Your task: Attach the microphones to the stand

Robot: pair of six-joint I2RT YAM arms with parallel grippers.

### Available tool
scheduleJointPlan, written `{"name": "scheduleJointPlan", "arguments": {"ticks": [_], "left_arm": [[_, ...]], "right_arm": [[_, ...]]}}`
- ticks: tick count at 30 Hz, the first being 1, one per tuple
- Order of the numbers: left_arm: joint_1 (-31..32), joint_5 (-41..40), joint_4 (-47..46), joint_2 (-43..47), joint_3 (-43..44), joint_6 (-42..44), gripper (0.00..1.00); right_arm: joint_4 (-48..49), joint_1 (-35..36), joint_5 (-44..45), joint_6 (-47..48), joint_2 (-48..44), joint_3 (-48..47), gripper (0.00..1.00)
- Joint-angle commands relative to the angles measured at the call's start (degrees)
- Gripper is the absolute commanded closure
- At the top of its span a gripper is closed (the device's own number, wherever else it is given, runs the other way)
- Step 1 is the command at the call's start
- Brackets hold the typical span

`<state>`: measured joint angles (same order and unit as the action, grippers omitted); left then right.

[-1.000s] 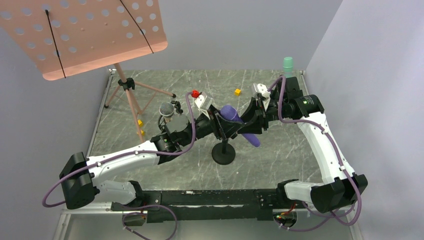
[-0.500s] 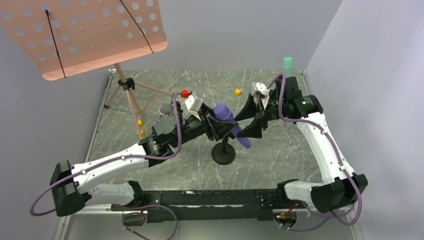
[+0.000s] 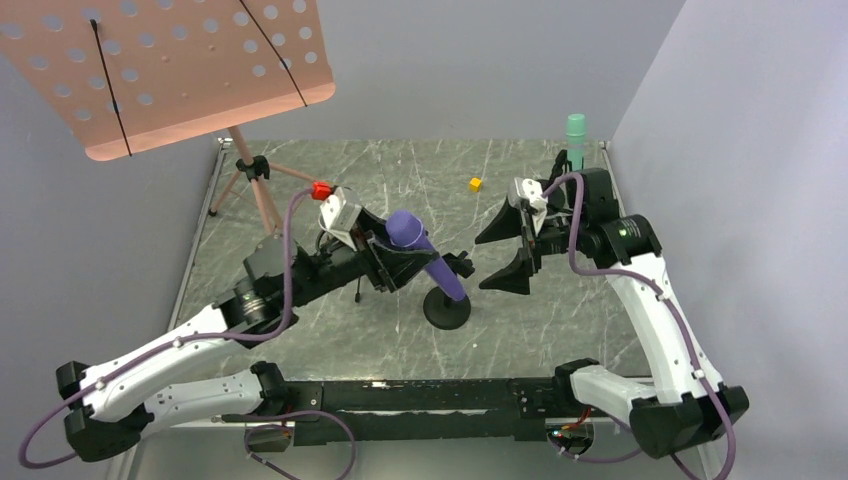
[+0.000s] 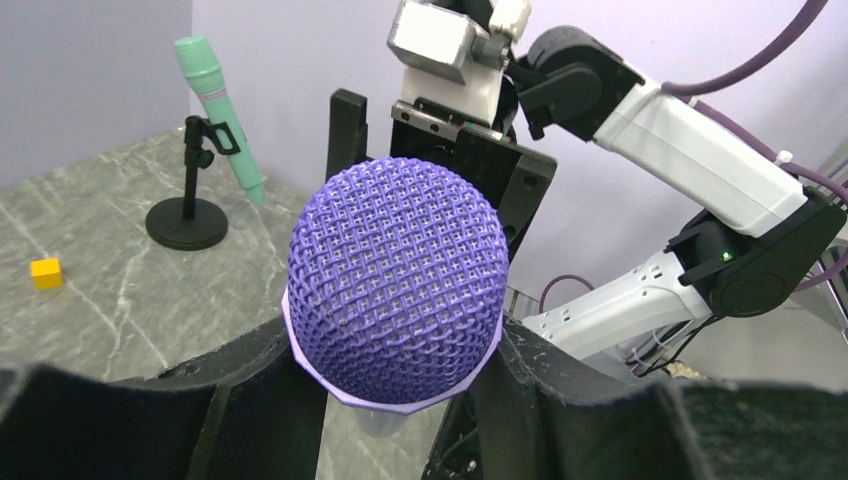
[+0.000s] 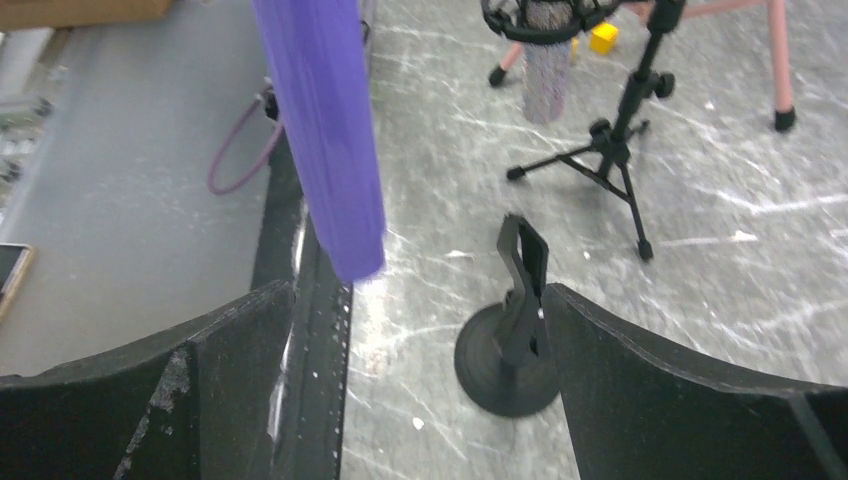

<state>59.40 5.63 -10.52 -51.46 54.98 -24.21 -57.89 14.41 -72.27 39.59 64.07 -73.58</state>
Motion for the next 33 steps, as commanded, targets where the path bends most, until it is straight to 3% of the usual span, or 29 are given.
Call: {"name": "scheduleJointPlan", "arguments": {"ticks": [1,5,11,19,27,33], "left_arm": [[-0.2,-0.9,13.8,4.7,5.9,4.6,1.00],[-0.2,-0.6,24.0,7.2,8.8,7.8,1.00],[-0.2,-0.7,31.4,8.3,9.8,10.9,1.00],[-0.2,0.9,30.4,9.9,6.0,11.7,1.00],[-0.2,3.9,27.1,11.6,-0.7,11.8,1.00],[-0.2,3.7,26.6,12.7,-4.0,12.2,1.00]], "right_arm": [[12.8,-1.3,4.5,-7.1,-4.5,6.3,0.00],[10.2,-1.3,1.3,6.8,-5.7,11.8,0.00],[17.0,-1.3,3.4,10.7,-4.2,17.1,0.00],[27.5,-1.1,2.3,8.0,-0.2,20.0,0.00],[20.2,3.3,1.9,11.1,7.1,13.1,0.01],[17.1,5.5,0.9,11.4,10.6,10.7,0.10]]}}
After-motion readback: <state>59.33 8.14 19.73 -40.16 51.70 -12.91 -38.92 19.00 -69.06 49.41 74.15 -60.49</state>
